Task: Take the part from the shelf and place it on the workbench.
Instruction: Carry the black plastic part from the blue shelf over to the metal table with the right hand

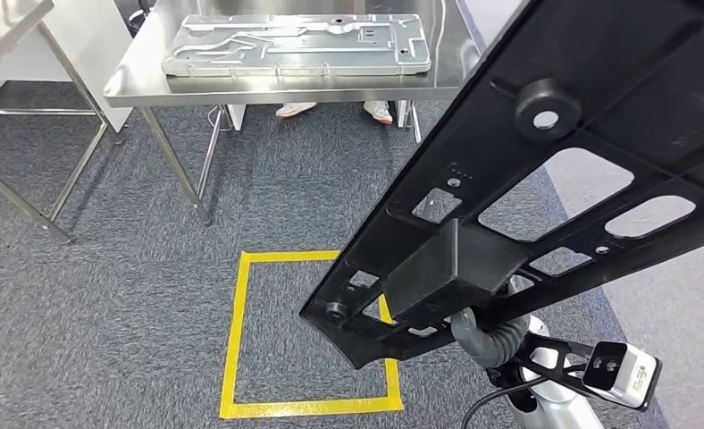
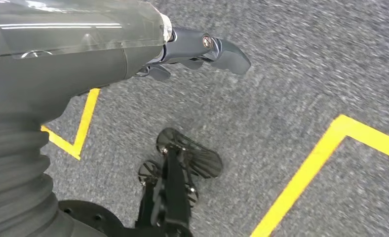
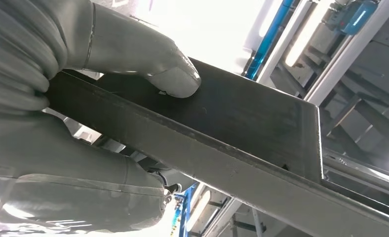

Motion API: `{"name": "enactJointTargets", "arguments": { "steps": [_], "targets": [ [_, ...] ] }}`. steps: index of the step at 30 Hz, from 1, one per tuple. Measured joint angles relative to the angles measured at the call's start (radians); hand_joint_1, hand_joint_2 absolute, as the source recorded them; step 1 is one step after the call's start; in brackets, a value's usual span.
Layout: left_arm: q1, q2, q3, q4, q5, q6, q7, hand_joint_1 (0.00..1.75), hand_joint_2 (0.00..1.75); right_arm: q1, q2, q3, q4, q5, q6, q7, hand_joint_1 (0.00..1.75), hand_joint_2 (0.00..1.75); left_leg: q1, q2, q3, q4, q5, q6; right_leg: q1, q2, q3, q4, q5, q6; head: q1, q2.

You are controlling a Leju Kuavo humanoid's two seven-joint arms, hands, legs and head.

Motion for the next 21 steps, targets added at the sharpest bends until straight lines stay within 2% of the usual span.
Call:
{"name": "enactJointTargets", "arguments": {
  "steps": [2,5,6,7,9,10,11,12,13,14,15,16,19,21],
  "targets": [
    [-0.001,0.001,0.001,0.000,-0.001,0.000,-0.001,0.00,1.75,0.000,0.000,0.000,0.000,0.000,-0.001,0.000,1.75,1.75,-0.006,-0.003,0.016,-0.034,-0.003,0.007,-0.001,0.002,0.000,0.000,-0.004,0.010,0.000,0.000],
    [-0.002,0.001,0.001,0.000,-0.003,0.000,-0.003,0.00,1.75,0.000,0.000,0.001,-0.002,0.000,-0.002,0.000,1.75,1.75,-0.003,-0.002,0.029,-0.050,-0.002,0.019,-0.004,0.001,-0.003,0.017,-0.019,0.024,0.000,0.000],
    [-0.003,0.001,0.001,0.000,-0.003,0.000,-0.004,0.00,1.75,-0.001,0.000,0.001,-0.003,-0.001,-0.003,0.000,1.75,1.75,0.000,-0.001,0.035,-0.055,-0.003,0.023,-0.004,-0.001,-0.020,0.054,-0.037,0.029,0.000,0.000],
    [-0.002,0.001,0.001,0.000,-0.003,0.000,-0.004,0.00,1.75,0.000,0.000,0.001,-0.003,-0.001,-0.004,0.000,1.75,1.75,0.000,0.000,0.039,-0.058,-0.005,0.027,-0.007,-0.002,-0.051,0.113,-0.062,0.033,0.000,0.000],
    [-0.003,0.001,0.001,0.000,-0.003,-0.001,-0.005,0.00,1.75,0.004,0.002,0.001,-0.003,-0.001,-0.006,0.000,1.75,1.75,0.000,0.001,0.046,-0.058,-0.012,0.032,-0.014,-0.003,-0.137,0.253,-0.104,0.040,0.000,0.000],
    [-0.003,0.001,0.001,0.000,-0.004,-0.001,-0.005,0.00,1.75,0.006,0.002,0.001,-0.003,-0.001,-0.006,0.000,1.75,1.75,0.000,0.000,0.050,-0.057,-0.017,0.032,-0.017,-0.003,-0.169,0.295,-0.105,0.044,0.000,0.000],
    [-0.002,0.001,0.001,0.000,-0.004,-0.001,-0.005,0.00,1.75,0.007,0.003,0.001,-0.003,-0.001,-0.006,0.000,1.75,1.75,0.000,0.000,0.057,-0.057,-0.023,0.031,-0.021,-0.004,-0.182,0.297,-0.084,0.046,0.000,0.000],
    [-0.001,0.000,0.001,0.000,-0.004,-0.001,-0.005,0.00,1.75,0.008,0.003,0.001,-0.003,-0.001,-0.006,0.000,1.75,1.75,0.001,0.000,0.066,-0.057,-0.030,0.028,-0.024,-0.005,-0.174,0.259,-0.046,0.048,0.000,0.000],
    [-0.001,0.000,0.001,0.000,-0.004,-0.001,-0.005,0.00,1.75,0.008,0.003,0.001,-0.003,-0.001,-0.006,0.000,1.75,1.75,0.002,-0.001,0.076,-0.057,-0.038,0.025,-0.027,-0.008,-0.149,0.192,0.002,0.049,0.000,0.000],
    [0.000,0.000,0.001,0.000,-0.004,-0.001,-0.005,0.00,1.75,0.008,0.003,0.001,-0.003,-0.001,-0.006,0.000,1.75,1.75,0.001,-0.001,0.085,-0.056,-0.046,0.020,-0.027,-0.013,-0.121,0.124,0.037,0.048,0.000,0.000],
    [-0.001,0.000,0.001,0.000,-0.004,-0.001,-0.005,0.00,1.75,0.007,0.003,0.001,-0.003,-0.001,-0.006,0.000,1.75,1.75,-0.001,-0.001,0.090,-0.055,-0.054,0.014,-0.026,-0.017,-0.097,0.068,0.057,0.045,0.000,0.000],
    [-0.002,0.000,0.001,0.000,-0.004,-0.001,-0.005,0.00,1.75,0.007,0.003,0.001,-0.003,-0.001,-0.005,0.000,1.75,1.75,-0.002,-0.001,0.091,-0.055,-0.059,0.009,-0.023,-0.020,-0.083,0.036,0.061,0.041,0.000,0.000],
    [-0.006,0.000,0.002,0.000,-0.004,-0.001,-0.005,0.00,1.75,0.007,0.001,0.002,-0.004,-0.002,-0.005,0.000,1.75,1.75,0.000,0.005,0.099,-0.057,-0.072,-0.008,-0.019,-0.015,-0.072,0.018,0.046,0.023,0.000,0.000],
    [-0.007,0.000,0.002,0.000,-0.004,-0.002,-0.006,0.00,1.75,0.004,-0.002,0.003,-0.006,-0.003,-0.003,0.000,1.75,1.75,0.003,0.007,0.088,-0.012,-0.097,-0.018,-0.021,-0.012,-0.055,0.009,0.039,0.009,0.000,0.000]
  ]
}}
